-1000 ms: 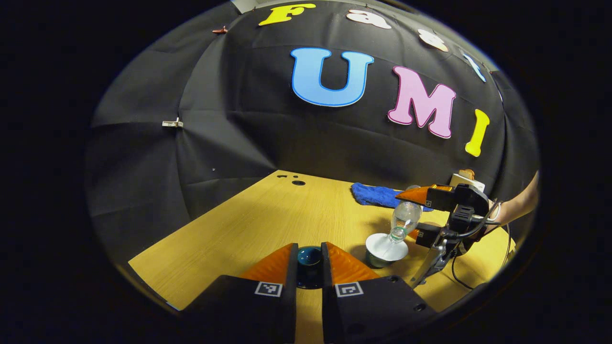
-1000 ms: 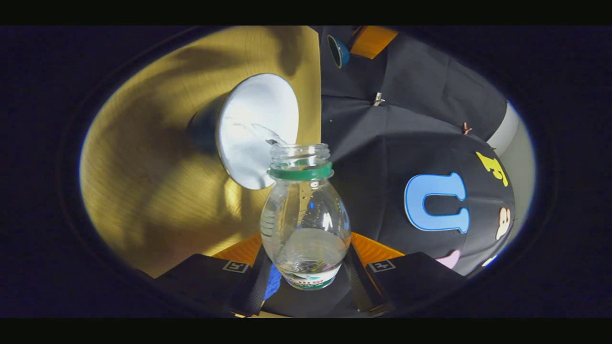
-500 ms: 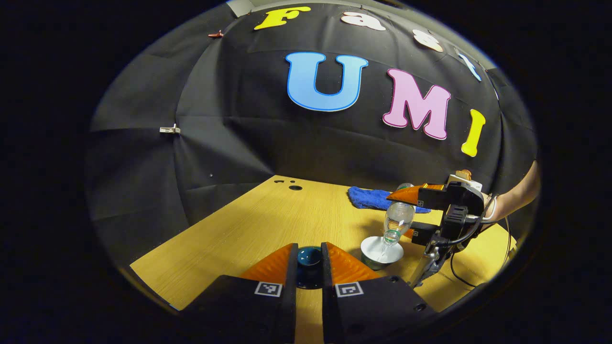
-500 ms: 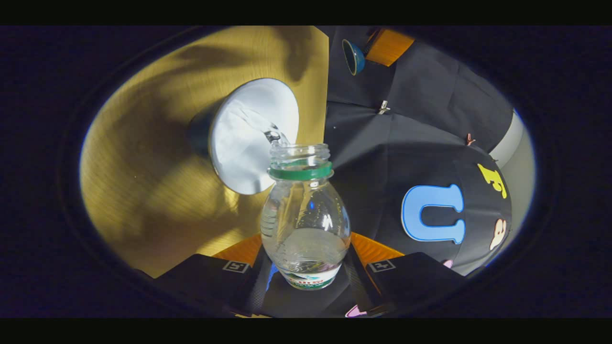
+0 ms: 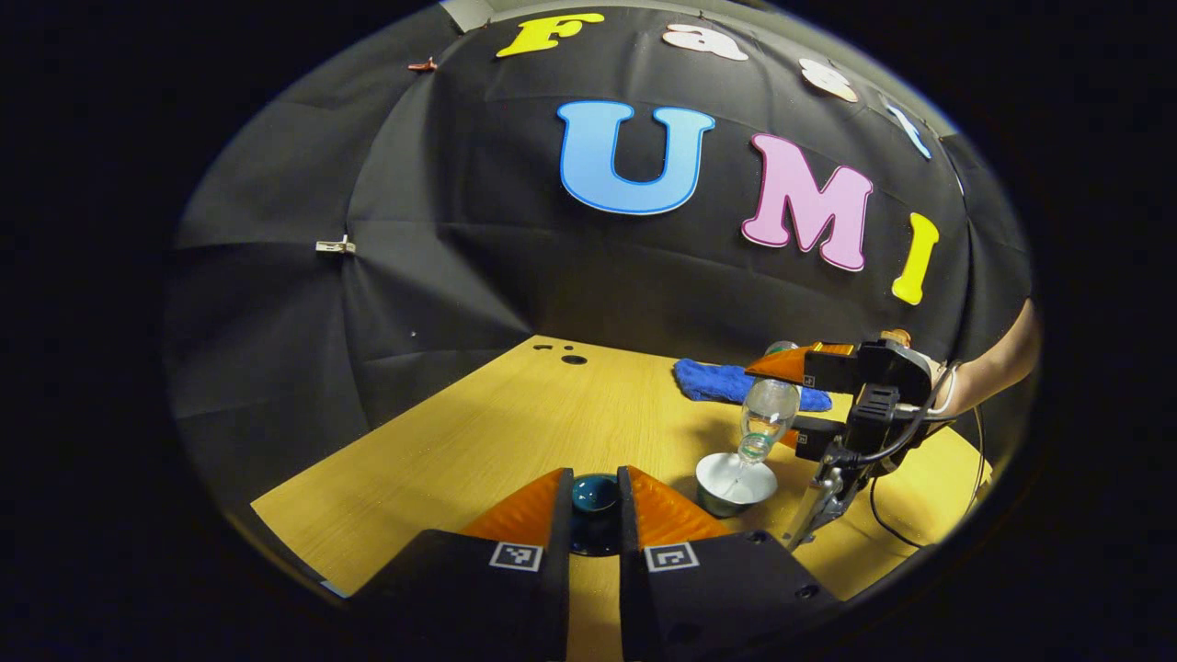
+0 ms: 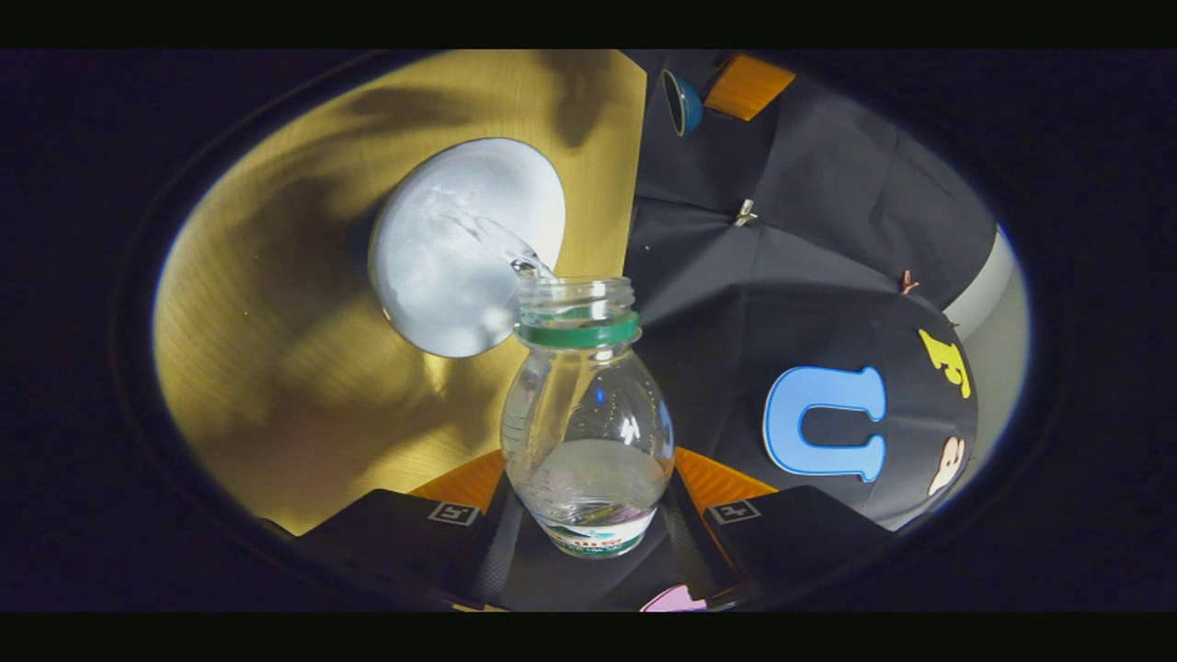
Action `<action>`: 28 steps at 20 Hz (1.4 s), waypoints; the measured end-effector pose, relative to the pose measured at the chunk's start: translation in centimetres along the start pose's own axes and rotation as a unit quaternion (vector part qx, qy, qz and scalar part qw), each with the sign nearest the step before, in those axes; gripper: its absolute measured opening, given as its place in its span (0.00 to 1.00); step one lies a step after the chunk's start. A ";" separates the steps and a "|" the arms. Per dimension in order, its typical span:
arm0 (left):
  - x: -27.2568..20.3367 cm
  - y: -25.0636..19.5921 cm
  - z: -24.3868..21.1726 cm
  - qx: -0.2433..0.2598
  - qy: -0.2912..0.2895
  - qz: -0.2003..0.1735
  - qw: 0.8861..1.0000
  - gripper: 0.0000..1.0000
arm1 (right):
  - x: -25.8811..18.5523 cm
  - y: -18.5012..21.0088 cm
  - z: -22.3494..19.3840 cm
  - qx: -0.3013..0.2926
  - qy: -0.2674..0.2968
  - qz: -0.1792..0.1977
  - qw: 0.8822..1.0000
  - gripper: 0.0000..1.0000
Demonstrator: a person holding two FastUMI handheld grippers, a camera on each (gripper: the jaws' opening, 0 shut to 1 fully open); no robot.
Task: Open the teacup lid with one hand, grasp the water bottle and pour water into the teacup with the other hand; after pouring, place the water bottle on the coaster and then close the teacup lid.
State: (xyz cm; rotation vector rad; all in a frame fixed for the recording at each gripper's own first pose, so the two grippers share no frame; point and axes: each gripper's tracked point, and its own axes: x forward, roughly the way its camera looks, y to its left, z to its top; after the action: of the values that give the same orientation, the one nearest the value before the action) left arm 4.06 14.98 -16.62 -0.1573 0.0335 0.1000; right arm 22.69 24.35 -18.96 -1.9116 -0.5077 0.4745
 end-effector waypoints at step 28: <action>-1.2 -1.2 -0.9 0.001 -0.021 0.039 0.999 0.26 | -0.3 -0.2 -1.0 -0.082 -0.025 0.028 0.996 0.74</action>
State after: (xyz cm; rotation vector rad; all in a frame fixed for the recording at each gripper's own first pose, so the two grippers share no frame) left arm 2.97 13.50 -17.25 -0.1520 -0.0015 0.1805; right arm 22.92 23.49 -18.37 -2.0807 -0.5415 0.5320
